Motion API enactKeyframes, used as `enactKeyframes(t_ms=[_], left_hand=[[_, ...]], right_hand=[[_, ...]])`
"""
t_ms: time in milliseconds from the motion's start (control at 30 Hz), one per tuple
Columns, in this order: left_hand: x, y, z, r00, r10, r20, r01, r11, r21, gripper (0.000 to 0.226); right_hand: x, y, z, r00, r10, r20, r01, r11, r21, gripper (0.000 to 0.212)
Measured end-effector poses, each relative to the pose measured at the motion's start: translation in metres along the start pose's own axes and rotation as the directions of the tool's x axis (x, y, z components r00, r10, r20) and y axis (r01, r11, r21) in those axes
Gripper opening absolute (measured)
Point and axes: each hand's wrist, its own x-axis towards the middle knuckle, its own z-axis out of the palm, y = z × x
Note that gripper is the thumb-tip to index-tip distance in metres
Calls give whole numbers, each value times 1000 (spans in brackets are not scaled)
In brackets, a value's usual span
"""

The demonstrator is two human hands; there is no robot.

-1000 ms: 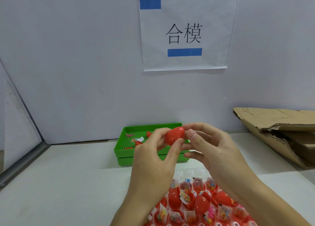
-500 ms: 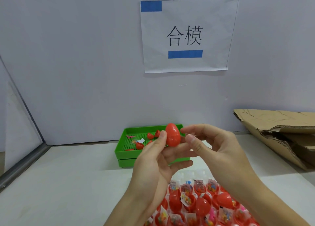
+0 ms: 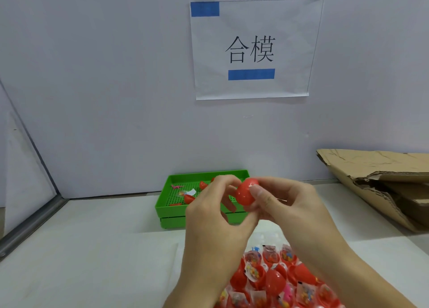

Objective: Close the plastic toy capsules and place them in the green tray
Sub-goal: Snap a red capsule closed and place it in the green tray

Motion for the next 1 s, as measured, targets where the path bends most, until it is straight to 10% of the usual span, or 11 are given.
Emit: enactKeyframes(t_ms=[267,667,1000], left_hand=[[3,2,-4,997,-46,55,54,984,-167,29],[6,-2,-4,969,-229,88,242,838,-490,20],[6,-8,-4,964,-197,179,246,918,-313,13]], right_hand=[[5,-2,-9,953,185,239,-275,860,431,30],[3,2,-6,996,-35,80,25,992,124,30],[4,3,-6,994,88,66,-96,986,140,15]])
